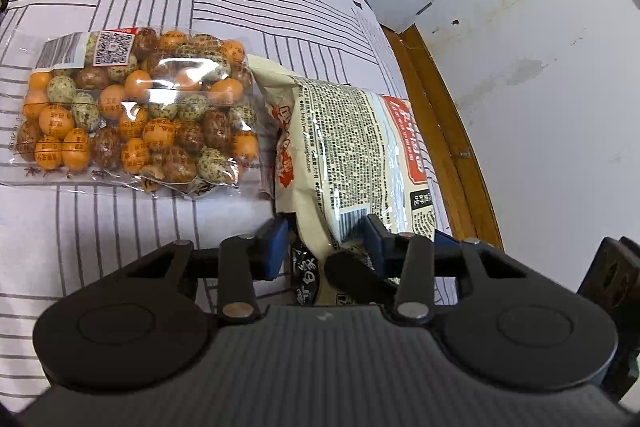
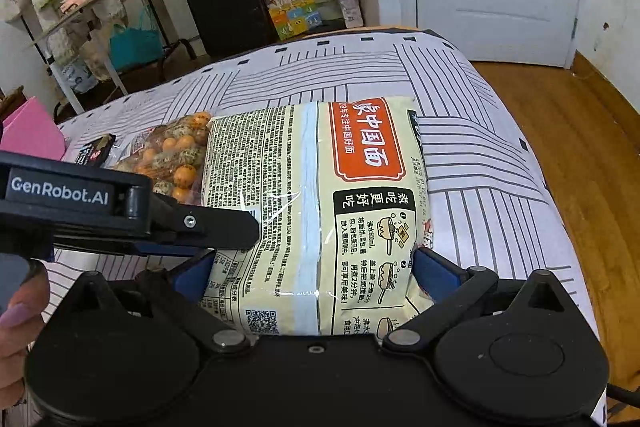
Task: Organize snacks
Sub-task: 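Grasp the cream noodle bag with the left gripper while the right grips it too, then lift the noodle bag with the left gripper and carry it over the pink box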
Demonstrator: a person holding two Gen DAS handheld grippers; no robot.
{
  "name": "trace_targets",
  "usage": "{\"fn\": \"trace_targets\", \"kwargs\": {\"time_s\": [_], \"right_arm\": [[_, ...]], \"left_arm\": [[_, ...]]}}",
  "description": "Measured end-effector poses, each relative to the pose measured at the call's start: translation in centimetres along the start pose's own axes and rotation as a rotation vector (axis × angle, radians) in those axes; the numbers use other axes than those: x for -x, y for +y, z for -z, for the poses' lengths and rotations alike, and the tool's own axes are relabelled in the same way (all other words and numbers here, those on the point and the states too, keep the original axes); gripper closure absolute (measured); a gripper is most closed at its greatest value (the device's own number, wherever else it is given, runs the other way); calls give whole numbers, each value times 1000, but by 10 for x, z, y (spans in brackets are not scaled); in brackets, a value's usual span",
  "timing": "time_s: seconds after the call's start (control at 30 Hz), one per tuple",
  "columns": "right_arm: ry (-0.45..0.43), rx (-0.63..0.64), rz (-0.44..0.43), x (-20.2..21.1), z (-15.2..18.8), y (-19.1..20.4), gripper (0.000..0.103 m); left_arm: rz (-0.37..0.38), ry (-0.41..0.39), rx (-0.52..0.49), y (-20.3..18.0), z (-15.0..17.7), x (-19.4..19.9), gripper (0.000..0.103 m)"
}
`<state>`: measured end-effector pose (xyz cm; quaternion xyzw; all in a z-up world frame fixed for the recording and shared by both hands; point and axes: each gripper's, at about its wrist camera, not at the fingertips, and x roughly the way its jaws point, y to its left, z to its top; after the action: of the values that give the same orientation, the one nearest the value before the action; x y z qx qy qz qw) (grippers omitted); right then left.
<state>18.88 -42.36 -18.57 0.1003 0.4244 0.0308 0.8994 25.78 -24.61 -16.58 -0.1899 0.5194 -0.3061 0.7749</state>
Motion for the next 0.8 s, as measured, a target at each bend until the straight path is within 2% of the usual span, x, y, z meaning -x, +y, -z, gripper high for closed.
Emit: {"fn": "trace_targets", "kwargs": {"time_s": [0.2, 0.47, 0.8], "right_arm": [[56, 13, 38, -3, -9, 8, 0], [60, 2, 33, 2, -7, 6, 1], [147, -41, 54, 22, -7, 13, 2]], "left_arm": [[-1, -16, -54, -10, 6, 2, 67], [-62, -35, -152, -36, 13, 1, 67], [-70, 35, -151, -51, 22, 15, 67]]}}
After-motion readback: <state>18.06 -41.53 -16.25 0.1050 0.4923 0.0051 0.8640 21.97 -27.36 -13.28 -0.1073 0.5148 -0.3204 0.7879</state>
